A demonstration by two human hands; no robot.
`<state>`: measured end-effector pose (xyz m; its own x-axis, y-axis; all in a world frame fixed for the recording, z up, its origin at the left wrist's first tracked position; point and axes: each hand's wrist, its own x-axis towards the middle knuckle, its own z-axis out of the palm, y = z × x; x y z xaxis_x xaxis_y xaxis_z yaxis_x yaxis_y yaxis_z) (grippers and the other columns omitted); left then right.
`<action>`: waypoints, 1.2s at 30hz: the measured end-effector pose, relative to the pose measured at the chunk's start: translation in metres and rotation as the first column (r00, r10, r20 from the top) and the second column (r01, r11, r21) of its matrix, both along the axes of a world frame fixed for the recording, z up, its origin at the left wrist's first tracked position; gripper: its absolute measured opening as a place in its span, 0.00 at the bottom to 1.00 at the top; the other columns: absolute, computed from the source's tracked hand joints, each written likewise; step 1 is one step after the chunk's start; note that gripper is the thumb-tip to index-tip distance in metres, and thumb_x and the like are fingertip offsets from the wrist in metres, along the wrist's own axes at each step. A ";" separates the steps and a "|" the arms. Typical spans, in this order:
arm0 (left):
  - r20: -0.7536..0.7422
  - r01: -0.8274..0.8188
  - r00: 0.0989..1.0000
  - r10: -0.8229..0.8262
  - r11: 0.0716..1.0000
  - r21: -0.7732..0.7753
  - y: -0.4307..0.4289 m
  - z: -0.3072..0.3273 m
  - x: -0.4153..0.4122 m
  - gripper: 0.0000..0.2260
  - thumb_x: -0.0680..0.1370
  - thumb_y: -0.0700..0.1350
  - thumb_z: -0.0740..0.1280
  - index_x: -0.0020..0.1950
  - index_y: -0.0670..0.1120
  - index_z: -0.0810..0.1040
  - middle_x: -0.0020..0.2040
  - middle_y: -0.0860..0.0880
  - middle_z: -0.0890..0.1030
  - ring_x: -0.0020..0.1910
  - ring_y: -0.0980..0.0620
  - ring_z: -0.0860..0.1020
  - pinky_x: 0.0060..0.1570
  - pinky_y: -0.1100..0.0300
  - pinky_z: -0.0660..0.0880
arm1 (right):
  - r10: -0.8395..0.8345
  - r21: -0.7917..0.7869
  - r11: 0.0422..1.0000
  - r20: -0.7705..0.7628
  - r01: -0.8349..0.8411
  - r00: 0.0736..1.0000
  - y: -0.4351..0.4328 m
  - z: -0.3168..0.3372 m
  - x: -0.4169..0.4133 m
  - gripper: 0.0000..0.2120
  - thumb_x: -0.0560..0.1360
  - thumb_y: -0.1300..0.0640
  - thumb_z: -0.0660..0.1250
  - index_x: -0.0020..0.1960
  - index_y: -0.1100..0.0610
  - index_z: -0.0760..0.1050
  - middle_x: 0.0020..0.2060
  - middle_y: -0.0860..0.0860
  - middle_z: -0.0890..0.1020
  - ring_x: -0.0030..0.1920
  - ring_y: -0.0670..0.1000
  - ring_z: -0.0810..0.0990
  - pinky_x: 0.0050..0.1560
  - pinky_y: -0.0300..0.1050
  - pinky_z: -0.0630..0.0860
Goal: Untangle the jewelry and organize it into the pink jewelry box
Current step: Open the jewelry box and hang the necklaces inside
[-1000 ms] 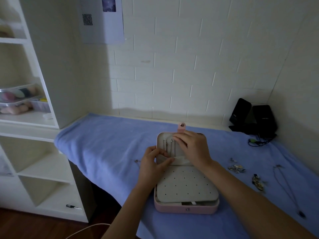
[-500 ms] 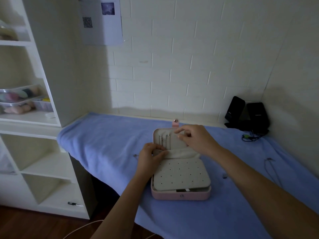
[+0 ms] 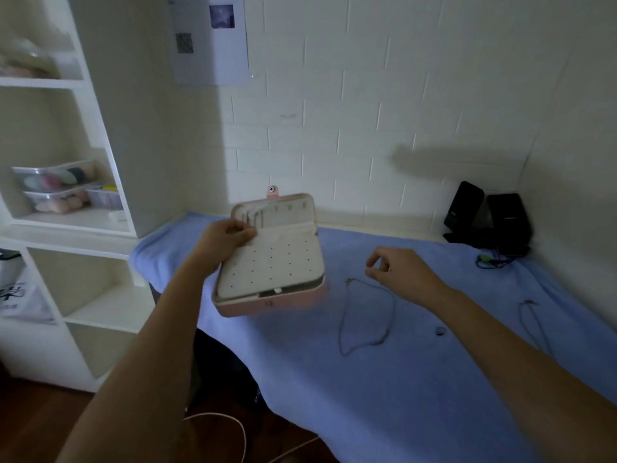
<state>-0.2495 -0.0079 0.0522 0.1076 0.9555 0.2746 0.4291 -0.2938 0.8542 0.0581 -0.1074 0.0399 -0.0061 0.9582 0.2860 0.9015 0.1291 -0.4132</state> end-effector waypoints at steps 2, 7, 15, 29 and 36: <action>-0.038 -0.038 0.999 0.035 0.998 -0.056 0.007 0.001 -0.026 0.05 0.76 0.45 0.68 0.45 0.44 0.80 0.38 0.47 0.78 0.37 0.52 0.74 0.42 0.60 0.71 | 0.049 -0.046 0.998 0.028 -0.048 0.998 0.006 0.000 -0.013 0.07 0.76 0.54 0.67 0.51 0.55 0.78 0.39 0.51 0.79 0.40 0.48 0.75 0.36 0.39 0.68; -0.034 -0.097 0.995 0.093 0.985 -0.144 0.007 0.004 -0.061 0.06 0.77 0.45 0.67 0.42 0.44 0.79 0.35 0.48 0.77 0.33 0.52 0.73 0.35 0.64 0.69 | 0.208 -0.124 0.970 -0.002 -0.207 0.978 0.029 -0.009 -0.052 0.11 0.76 0.62 0.65 0.58 0.59 0.78 0.51 0.55 0.82 0.50 0.51 0.80 0.48 0.36 0.71; -0.001 -0.122 0.992 0.124 0.972 -0.201 0.009 -0.002 -0.077 0.06 0.77 0.45 0.67 0.42 0.46 0.78 0.35 0.49 0.77 0.34 0.53 0.73 0.32 0.69 0.69 | 0.328 -0.220 0.924 0.046 -0.311 0.943 0.069 -0.026 -0.112 0.17 0.74 0.70 0.57 0.58 0.62 0.79 0.57 0.56 0.81 0.57 0.54 0.78 0.55 0.42 0.71; 0.062 -0.050 0.996 0.070 0.957 -0.285 0.019 -0.021 -0.073 0.07 0.77 0.47 0.67 0.45 0.44 0.79 0.37 0.48 0.79 0.36 0.52 0.74 0.37 0.66 0.71 | 0.222 -0.368 0.912 0.068 -0.182 0.973 0.082 -0.036 -0.056 0.07 0.77 0.60 0.66 0.52 0.60 0.81 0.49 0.52 0.82 0.47 0.51 0.77 0.39 0.30 0.69; 0.072 -0.036 0.996 0.058 0.959 -0.280 0.015 -0.019 -0.056 0.10 0.76 0.48 0.68 0.49 0.42 0.81 0.39 0.46 0.80 0.37 0.51 0.76 0.41 0.62 0.73 | -0.071 -0.288 0.883 -0.863 -0.371 0.500 0.064 -0.019 -0.038 0.07 0.77 0.65 0.64 0.40 0.62 0.75 0.32 0.55 0.78 0.33 0.50 0.79 0.43 0.43 0.79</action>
